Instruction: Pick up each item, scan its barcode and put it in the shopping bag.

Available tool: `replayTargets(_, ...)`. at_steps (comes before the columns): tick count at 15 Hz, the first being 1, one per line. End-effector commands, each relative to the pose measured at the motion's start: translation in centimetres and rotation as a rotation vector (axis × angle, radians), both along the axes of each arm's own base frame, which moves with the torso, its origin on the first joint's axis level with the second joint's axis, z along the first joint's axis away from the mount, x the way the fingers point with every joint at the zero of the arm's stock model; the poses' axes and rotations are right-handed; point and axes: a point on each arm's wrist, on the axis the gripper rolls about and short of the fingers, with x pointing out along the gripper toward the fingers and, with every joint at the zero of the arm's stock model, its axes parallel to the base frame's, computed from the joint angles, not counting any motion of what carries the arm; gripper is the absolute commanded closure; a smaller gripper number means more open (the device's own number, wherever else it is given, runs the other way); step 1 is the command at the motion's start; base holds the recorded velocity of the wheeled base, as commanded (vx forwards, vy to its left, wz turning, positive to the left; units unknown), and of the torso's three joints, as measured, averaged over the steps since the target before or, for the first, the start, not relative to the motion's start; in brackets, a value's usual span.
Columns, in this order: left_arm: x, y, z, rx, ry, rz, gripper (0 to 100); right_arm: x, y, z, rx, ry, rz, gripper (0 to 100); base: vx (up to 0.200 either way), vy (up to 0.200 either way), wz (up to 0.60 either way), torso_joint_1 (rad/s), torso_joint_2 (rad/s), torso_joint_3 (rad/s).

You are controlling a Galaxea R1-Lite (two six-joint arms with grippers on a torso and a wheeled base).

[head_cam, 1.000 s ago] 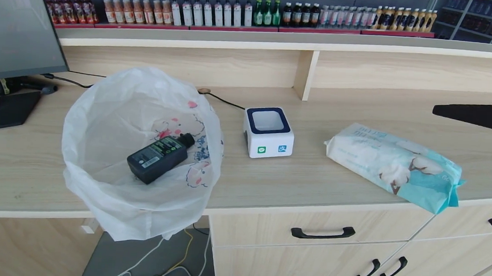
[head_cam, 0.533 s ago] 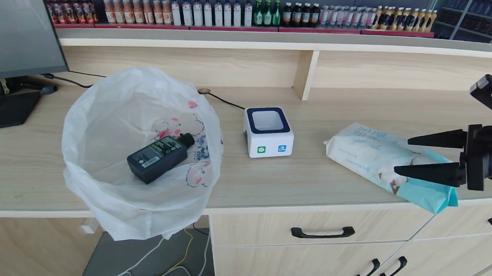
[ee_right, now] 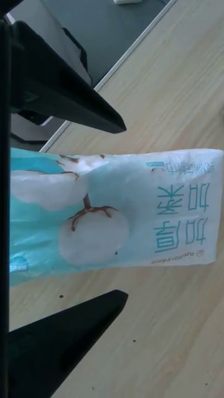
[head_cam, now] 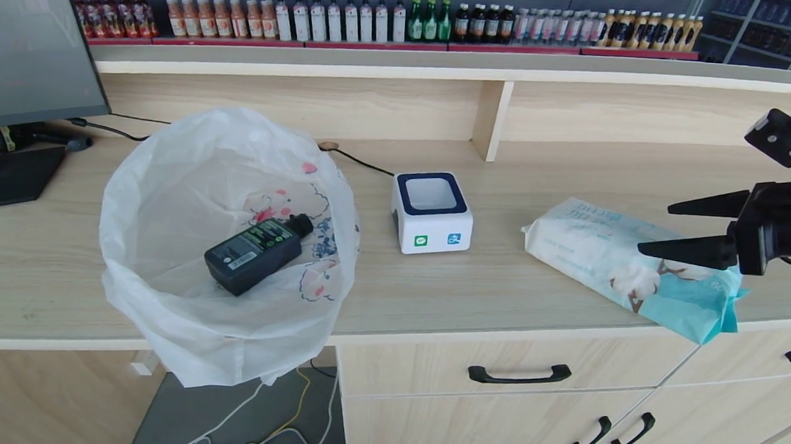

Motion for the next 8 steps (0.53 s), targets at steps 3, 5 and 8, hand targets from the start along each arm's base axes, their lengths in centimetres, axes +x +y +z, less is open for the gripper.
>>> replayTargets(3,0.0,0.0,0.0,0.0,0.0,0.0,0,0.0,0.0,-1.1,0.006,0.037,0.006,0,0.0,0.0,0.0,0.0,0.0,0.0)
replayTargets(5,0.0,0.0,0.0,0.0,0.0,-0.001,0,-0.1,0.2,-1.9,-0.001,0.06,0.017,0,0.0,0.0,0.0,0.0,0.0,0.0)
replayTargets(8,0.0,0.0,0.0,0.0,0.0,0.0,0,0.1,0.0,-2.8,-0.002,0.093,0.01,0,0.0,0.0,0.0,0.0,0.0,0.0)
